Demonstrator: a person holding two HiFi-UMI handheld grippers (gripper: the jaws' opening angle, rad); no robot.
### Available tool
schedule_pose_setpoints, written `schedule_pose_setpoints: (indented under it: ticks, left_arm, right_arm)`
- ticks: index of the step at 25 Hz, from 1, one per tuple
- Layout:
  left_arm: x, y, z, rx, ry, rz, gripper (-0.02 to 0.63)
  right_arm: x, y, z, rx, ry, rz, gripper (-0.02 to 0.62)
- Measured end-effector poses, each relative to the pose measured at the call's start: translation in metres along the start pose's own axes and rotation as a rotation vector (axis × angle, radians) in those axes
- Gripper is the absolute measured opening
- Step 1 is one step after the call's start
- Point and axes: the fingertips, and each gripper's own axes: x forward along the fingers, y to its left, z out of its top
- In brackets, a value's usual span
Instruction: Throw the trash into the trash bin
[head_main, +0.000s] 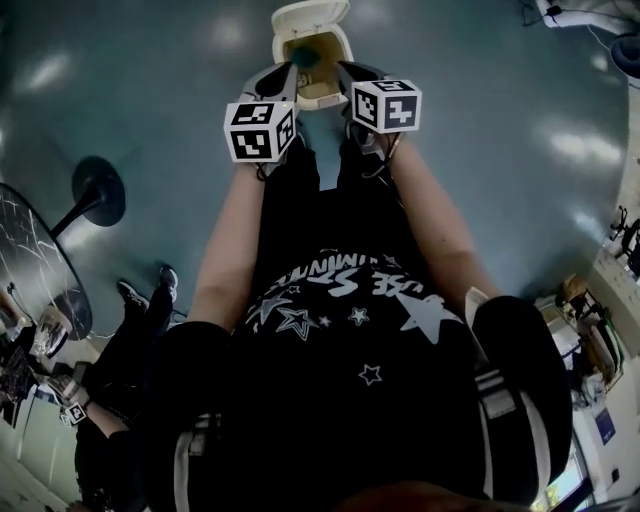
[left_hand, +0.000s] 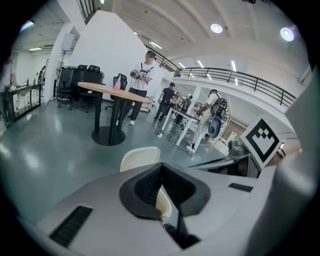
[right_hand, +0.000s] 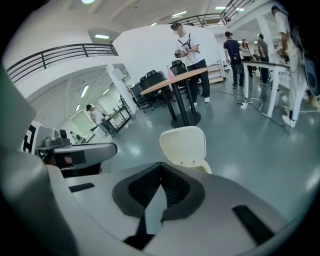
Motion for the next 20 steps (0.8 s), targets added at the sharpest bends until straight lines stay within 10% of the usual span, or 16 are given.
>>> schedule_pose_setpoints:
  ticks: [20]
  left_arm:
    - [-0.049,-0.060,0.017,0.025,-0.082,0.036,0.011]
  right_arm:
    - [-0.077,-0.004,0.019,-0.049,-0.100,0.067,0.006]
